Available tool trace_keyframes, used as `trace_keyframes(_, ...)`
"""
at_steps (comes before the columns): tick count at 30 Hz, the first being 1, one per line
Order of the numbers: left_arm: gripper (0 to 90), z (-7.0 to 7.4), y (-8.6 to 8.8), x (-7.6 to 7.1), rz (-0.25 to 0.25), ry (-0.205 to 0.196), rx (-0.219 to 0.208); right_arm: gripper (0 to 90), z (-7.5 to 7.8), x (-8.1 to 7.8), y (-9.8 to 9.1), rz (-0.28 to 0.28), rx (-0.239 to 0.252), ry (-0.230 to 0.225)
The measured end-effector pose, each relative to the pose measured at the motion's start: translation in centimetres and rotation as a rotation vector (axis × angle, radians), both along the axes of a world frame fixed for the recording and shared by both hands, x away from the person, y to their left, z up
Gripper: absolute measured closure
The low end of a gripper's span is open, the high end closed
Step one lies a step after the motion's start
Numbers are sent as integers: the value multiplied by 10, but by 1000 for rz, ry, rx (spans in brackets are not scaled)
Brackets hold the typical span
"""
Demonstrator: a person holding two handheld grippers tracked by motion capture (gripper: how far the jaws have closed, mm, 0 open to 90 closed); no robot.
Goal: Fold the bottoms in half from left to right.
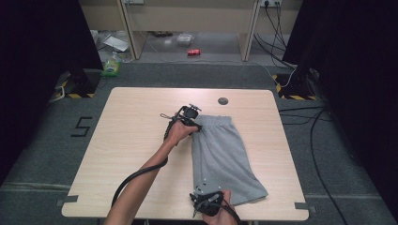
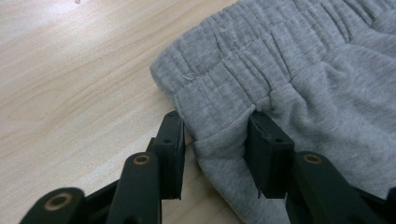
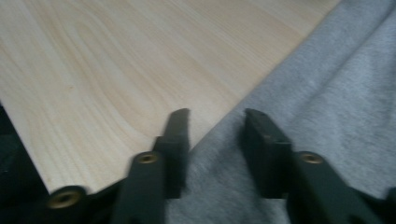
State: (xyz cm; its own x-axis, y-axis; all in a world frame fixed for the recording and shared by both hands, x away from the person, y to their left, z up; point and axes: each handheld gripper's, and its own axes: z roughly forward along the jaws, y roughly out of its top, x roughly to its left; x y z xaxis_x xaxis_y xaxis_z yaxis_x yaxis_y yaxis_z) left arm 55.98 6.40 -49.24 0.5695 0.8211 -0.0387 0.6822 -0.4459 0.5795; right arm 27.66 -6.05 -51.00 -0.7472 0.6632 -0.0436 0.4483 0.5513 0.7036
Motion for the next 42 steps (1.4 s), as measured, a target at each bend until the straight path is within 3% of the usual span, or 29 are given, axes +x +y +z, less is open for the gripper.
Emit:
trace_keyframes(4, 608, 0, 2, 1, -9, -3, -3, 815, -1, 4, 1, 8, -8, -23)
trace_keyframes(9, 622, -1, 9, 0, -10, -16, 4, 852, -1, 7, 13, 37, -12, -36)
trace_keyframes(11, 623, 0, 16, 0, -4, -14, 8, 860, -2, 9, 21, 46, 10, -17)
trace_keyframes(20, 623, 0, 52, -1, 5, -11, 20, 862, -3, 17, 58, 110, 54, 13)
trace_keyframes(31, 620, 1, 77, -5, -21, -24, 70, 865, -5, 20, 104, 179, 69, 19)
trace_keyframes(36, 615, 1, 91, -7, -17, -8, 55, 877, -7, 20, 119, 216, 80, 26)
trace_keyframes(38, 612, 1, 95, -7, -17, -5, 59, 877, -8, 18, 125, 224, 97, 51)
trace_keyframes(42, 603, 0, 99, -7, -6, 2, 34, 813, -5, 18, 129, 232, 84, 34)
